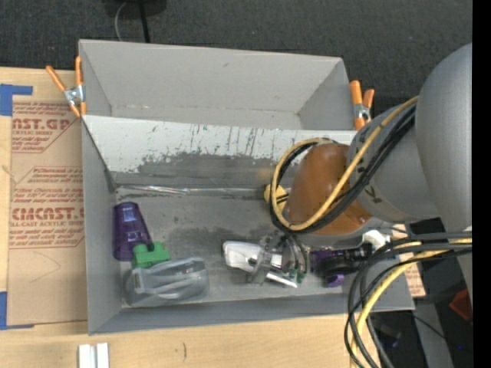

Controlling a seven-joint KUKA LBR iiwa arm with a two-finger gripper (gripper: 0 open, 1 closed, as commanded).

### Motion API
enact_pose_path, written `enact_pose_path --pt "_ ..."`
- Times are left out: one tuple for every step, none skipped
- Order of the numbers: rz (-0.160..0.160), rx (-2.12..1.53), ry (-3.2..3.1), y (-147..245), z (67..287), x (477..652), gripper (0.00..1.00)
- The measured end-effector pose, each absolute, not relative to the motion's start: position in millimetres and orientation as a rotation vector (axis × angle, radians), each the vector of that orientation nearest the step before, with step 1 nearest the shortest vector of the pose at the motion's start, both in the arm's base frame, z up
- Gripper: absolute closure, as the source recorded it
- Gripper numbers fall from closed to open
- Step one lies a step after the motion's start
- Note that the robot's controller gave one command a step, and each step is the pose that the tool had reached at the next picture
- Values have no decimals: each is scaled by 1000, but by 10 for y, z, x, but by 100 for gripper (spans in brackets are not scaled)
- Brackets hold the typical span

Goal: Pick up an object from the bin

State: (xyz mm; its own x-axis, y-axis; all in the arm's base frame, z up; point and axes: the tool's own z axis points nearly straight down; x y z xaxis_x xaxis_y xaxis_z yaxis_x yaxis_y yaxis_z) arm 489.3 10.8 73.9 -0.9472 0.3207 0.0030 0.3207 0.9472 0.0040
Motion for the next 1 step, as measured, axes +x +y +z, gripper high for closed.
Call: enact_pose_path --pt "-7 -507 -3097 111 855 4889 100"
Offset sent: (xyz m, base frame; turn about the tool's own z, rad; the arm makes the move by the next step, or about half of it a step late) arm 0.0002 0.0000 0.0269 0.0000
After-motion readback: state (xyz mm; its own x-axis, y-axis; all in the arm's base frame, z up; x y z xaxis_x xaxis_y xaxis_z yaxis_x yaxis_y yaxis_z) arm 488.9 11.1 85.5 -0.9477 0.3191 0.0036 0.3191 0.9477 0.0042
